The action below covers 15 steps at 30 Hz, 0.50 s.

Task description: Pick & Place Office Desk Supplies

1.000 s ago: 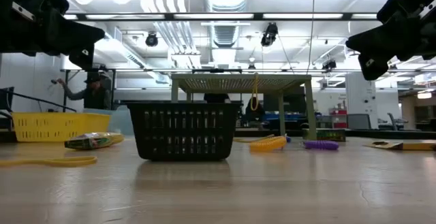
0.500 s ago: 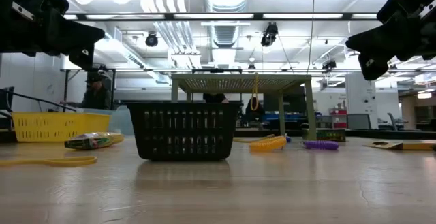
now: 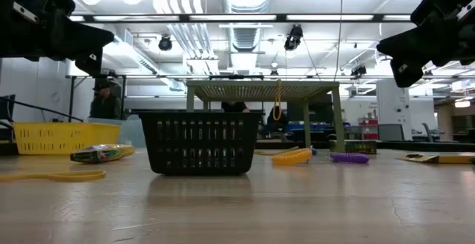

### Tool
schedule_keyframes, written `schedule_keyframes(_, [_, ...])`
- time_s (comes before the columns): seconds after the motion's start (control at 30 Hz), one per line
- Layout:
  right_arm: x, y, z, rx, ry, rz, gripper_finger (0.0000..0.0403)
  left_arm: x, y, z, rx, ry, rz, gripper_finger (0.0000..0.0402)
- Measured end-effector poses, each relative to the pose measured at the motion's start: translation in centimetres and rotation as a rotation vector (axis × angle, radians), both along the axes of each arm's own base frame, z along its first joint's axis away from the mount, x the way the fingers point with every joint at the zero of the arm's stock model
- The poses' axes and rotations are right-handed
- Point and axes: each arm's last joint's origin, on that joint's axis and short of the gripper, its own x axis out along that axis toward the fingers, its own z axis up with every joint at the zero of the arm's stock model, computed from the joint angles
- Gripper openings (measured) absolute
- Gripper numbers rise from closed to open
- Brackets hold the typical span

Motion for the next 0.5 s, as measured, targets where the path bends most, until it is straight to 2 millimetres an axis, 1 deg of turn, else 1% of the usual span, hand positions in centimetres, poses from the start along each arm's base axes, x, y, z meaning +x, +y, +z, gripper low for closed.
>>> schedule_keyframes(0.07, [0.0, 0.0, 0.1, 0.02, -0.009, 0.002, 0.0034, 0.0, 0.0, 0.0, 0.0, 0.0, 0.0, 0.0023])
schedule_keyframes(0.13, [0.0, 0.2, 0.2, 0.122, -0.017, 0.062, 0.0034, 0.0, 0.0, 0.0, 0.0, 0.0, 0.0, 0.0023])
schedule_keyframes(0.17, [0.0, 0.3, 0.5, 0.146, -0.039, 0.1, 0.0034, 0.0, 0.0, 0.0, 0.0, 0.0, 0.0, 0.0023])
schedule_keyframes(0.27, [-0.2, 0.7, 1.6, 0.144, -0.149, 0.241, 0.0034, 0.0, 0.0, 0.0, 0.0, 0.0, 0.0, 0.0023])
schedule_keyframes(0.4, [-0.8, 1.3, 3.2, 0.167, -0.29, 0.491, 0.0034, 0.0, 0.0, 0.0, 0.0, 0.0, 0.0, 0.0023])
schedule_keyframes(0.5, [-1.3, 1.4, 4.2, 0.196, -0.37, 0.571, 0.0034, 0.0, 0.0, 0.0, 0.0, 0.0, 0.0, 0.0023])
